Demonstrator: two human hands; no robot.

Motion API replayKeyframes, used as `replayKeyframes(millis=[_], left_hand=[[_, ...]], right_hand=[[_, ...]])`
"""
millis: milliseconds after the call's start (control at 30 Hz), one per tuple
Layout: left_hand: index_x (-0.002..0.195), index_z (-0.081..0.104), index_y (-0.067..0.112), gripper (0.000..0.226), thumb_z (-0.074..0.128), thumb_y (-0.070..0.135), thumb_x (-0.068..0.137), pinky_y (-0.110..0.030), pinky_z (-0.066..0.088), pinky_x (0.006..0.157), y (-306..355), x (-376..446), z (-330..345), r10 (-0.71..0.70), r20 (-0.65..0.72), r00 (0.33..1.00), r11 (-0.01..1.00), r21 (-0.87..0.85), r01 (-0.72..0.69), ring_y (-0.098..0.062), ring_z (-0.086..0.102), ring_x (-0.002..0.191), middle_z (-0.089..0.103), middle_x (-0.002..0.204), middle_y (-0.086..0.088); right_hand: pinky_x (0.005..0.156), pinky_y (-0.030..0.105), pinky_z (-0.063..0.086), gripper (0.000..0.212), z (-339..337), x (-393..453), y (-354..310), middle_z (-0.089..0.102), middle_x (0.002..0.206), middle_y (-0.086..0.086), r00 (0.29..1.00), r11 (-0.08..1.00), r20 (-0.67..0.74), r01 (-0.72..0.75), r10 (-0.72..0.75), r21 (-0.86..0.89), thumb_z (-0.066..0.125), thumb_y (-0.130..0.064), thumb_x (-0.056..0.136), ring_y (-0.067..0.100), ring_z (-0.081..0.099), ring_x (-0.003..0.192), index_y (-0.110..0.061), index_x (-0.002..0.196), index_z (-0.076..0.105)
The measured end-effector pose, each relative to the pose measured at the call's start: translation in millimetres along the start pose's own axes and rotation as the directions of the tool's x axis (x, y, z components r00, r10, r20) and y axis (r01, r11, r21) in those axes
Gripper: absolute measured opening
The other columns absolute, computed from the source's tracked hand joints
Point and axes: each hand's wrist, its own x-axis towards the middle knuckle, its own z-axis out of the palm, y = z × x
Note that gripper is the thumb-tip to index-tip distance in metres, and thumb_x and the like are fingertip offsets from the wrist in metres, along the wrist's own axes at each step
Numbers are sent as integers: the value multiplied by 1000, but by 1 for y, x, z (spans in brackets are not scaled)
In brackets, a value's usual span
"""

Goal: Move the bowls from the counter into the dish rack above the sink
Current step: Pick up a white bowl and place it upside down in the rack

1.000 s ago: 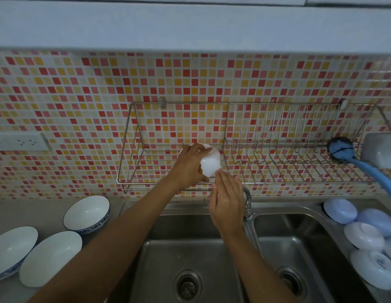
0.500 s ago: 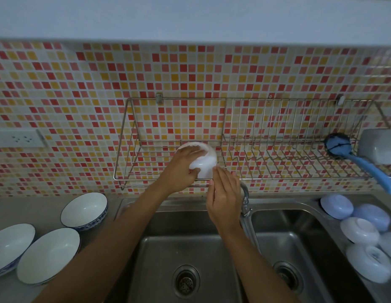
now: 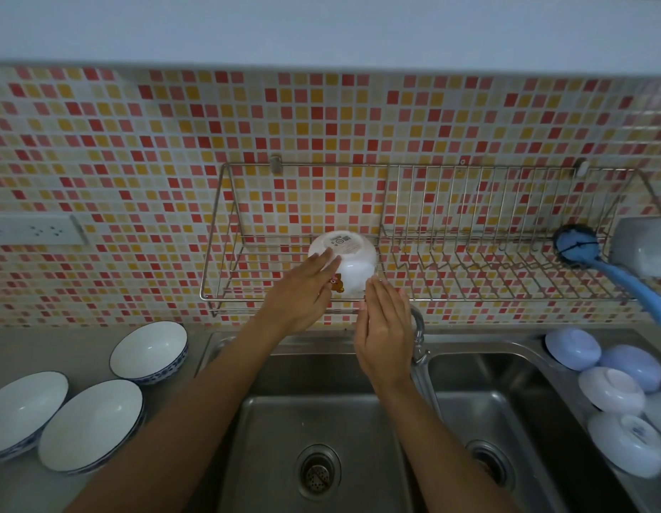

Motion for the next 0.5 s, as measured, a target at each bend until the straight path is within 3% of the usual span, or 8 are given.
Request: replayKeyframes(millis=[200,300,367,400,500], left_hand=[[150,18,25,51,21,40,101,-42,22,116,0,-9,2,-13,-61,998,998,61,17,-25,21,145,12,160,4],[148,26,21,59,10,49,98,-43,17,118,-6,-32,6,4,-127,992,996,88,7,-24,29,143,23,157,-3],[148,21,22,60,7,50,97,-42,6,119,-17,-57,13,-13,-163,987,992,121,33,-22,22,145,22,158,-4],[149,16,23,58,10,48,98,-42,0,119,-26,-72,18,-38,-169,985,990,126,59,-21,14,147,16,159,-4],[150,5,26,57,20,45,99,-44,-7,118,-54,-125,27,-120,-186,975,987,87,138,-21,-7,147,-2,160,-3]], right_hand=[[113,46,35,38,-4,1,-1,62,129,14,998,1000,60,-30,30,-3,43,-22,98,27,54,127,-2,126,60],[119,46,20,48,-8,0,-10,47,146,15,983,994,148,-100,104,-37,41,-30,99,30,37,140,-5,139,47],[119,41,2,60,-9,-10,-23,21,159,15,964,987,218,-136,150,-81,37,-40,98,30,12,148,-12,150,28],[118,40,1,64,-9,-20,-32,9,161,16,956,988,251,-137,151,-72,36,-42,98,31,3,149,-14,153,20],[118,46,14,67,2,-67,-70,-5,161,19,906,995,416,-94,78,17,34,-50,96,33,-3,149,-21,154,15]])
